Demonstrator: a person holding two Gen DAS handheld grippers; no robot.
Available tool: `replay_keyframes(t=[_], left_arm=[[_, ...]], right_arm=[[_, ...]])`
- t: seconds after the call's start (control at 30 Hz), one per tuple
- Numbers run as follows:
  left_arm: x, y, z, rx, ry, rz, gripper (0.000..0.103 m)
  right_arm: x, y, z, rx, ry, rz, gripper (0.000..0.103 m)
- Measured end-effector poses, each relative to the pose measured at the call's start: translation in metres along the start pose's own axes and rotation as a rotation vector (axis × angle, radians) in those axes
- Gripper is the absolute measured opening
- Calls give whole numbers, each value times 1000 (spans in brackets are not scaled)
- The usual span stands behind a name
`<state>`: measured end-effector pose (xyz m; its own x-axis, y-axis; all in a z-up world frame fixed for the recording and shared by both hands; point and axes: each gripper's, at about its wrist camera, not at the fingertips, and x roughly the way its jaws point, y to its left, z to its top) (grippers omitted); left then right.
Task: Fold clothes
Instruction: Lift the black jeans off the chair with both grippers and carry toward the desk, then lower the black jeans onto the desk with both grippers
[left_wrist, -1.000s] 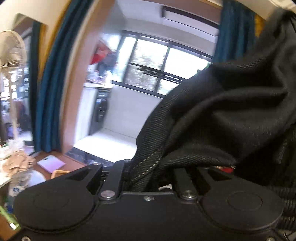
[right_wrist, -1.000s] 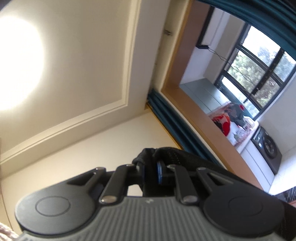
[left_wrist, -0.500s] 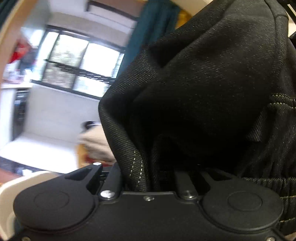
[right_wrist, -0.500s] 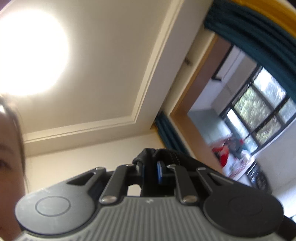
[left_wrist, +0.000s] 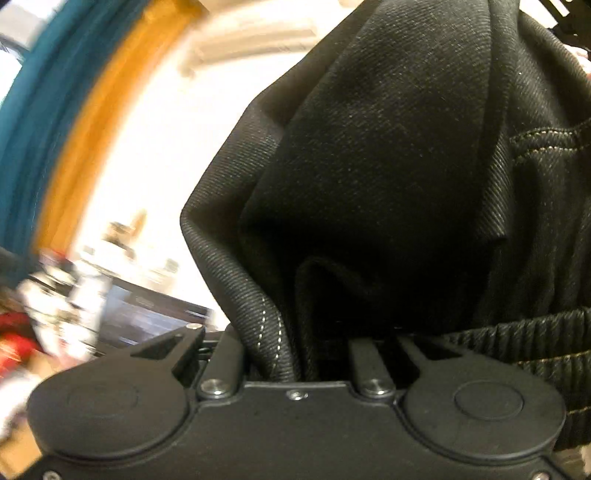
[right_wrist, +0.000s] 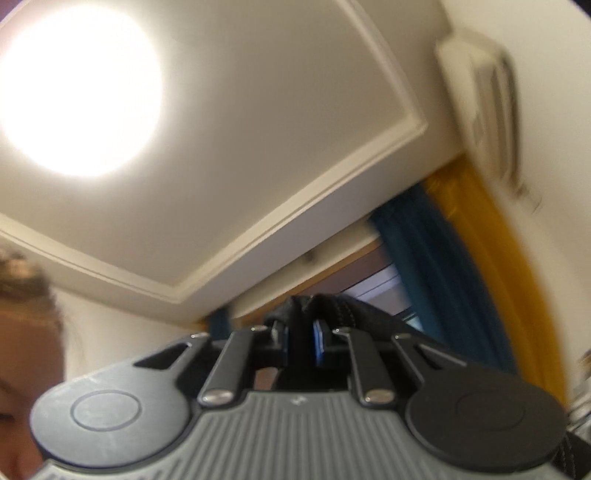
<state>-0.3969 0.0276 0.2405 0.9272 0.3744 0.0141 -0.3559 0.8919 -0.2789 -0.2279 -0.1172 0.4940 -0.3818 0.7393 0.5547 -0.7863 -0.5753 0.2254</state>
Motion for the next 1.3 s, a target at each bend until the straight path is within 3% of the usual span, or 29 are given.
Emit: replay_keyframes(t=[0.2, 0.33, 0.5, 0.57, 0.67, 0.77, 0.87, 0.93, 1.0, 1.03, 1.17, 1.3], left_arm=[[116, -79, -57, -25, 216, -165, 12], [170, -114, -121, 23, 423, -237, 12], [215, -120, -205, 76, 710, -231, 13], [224, -111, -230, 75, 793, -207, 13], [231, -95, -254, 88, 855, -207, 15], [231, -82, -262, 118, 883, -274, 18], [227, -68, -258, 153, 879, -336, 25], [222, -40, -250, 126, 873, -371, 32], [225, -34, -230, 82, 844, -401, 42], [235, -12, -198, 67, 826, -409, 47], [247, 54, -168, 17, 736, -383, 62], [271, 113, -151, 3, 716, -345, 71]], right_arm=[[-99, -31, 62, -163, -63, -351, 13], [-169, -58, 69, -183, -48, -622, 13], [-252, -102, 44, -160, 51, -1011, 13], [-284, -125, 28, -109, 112, -1157, 13], [-317, -160, -14, -4, 199, -1344, 13], [-343, -181, -47, 9, 228, -1417, 13], [-344, -198, -62, 45, 184, -1460, 13], [-335, -213, -65, 73, 152, -1467, 13], [-320, -227, -77, 79, 151, -1453, 13], [-313, -235, -83, 83, 166, -1445, 13], [-290, -275, -119, 118, 278, -1422, 13], [-265, -317, -171, 218, 365, -1407, 13]])
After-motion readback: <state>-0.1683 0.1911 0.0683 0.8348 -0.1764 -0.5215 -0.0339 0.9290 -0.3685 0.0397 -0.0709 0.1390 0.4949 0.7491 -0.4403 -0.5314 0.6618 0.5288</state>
